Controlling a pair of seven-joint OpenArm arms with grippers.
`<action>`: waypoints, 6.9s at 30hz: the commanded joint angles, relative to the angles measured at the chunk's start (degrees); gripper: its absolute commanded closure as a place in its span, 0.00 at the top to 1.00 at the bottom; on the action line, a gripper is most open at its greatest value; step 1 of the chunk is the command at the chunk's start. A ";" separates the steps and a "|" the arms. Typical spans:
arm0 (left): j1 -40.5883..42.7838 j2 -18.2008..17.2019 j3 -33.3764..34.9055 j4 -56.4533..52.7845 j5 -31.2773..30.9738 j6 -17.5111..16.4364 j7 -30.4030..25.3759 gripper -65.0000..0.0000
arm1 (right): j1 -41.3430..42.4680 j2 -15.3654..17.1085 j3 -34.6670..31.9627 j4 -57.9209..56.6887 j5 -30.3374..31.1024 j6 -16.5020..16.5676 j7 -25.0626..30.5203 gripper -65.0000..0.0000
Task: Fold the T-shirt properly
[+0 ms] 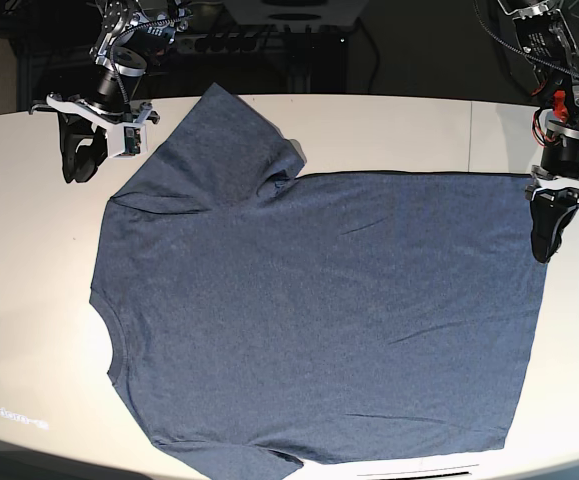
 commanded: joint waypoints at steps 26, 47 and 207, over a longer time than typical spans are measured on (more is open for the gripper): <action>-0.35 -1.31 -0.24 0.83 -4.68 -1.39 13.92 0.00 | -0.20 0.46 0.17 0.96 -1.68 -1.00 0.87 0.19; -0.35 -2.91 -0.24 0.83 1.38 -1.39 15.96 0.00 | -0.20 0.46 0.17 0.96 -1.64 -1.00 0.66 0.19; -5.73 -2.91 2.12 0.83 -9.18 -1.39 15.82 0.25 | 0.74 -3.04 0.28 0.96 -9.16 -1.00 -5.75 0.34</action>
